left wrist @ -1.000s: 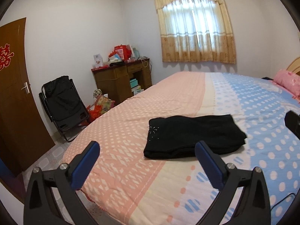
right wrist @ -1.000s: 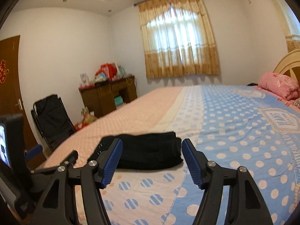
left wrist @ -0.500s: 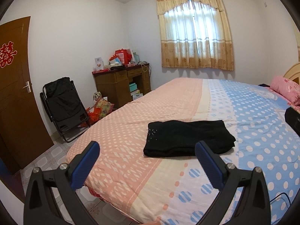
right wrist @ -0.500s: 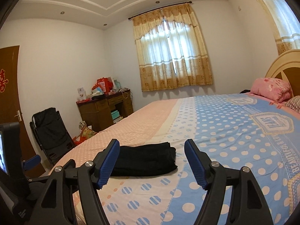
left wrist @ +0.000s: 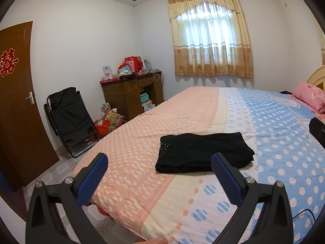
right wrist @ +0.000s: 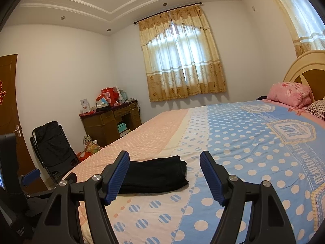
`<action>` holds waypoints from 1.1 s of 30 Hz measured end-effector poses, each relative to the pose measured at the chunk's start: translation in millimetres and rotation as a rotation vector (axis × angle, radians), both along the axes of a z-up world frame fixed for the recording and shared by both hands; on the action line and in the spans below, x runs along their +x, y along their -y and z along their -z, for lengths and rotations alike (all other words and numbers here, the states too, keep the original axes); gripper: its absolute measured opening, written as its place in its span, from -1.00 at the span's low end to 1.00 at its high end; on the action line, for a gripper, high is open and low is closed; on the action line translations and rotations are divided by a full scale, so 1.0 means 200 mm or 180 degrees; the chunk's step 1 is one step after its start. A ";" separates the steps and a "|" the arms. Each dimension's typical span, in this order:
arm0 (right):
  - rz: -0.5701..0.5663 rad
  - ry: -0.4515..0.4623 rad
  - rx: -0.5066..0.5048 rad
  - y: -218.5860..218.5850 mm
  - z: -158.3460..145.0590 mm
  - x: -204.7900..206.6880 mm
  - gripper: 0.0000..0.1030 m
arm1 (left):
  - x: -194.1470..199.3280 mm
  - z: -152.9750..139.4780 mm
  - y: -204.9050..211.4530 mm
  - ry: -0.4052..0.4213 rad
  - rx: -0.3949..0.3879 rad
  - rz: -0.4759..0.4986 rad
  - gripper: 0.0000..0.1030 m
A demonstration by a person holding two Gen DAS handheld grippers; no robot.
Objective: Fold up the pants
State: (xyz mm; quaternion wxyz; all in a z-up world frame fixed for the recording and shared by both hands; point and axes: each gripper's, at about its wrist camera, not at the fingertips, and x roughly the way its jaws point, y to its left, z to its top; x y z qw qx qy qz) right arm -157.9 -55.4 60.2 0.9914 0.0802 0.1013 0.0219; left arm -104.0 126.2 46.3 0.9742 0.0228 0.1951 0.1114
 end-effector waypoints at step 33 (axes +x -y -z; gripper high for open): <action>0.0038 -0.0026 0.0043 0.03 0.01 0.00 0.42 | 0.02 0.01 0.04 -0.0089 0.0066 0.0032 1.00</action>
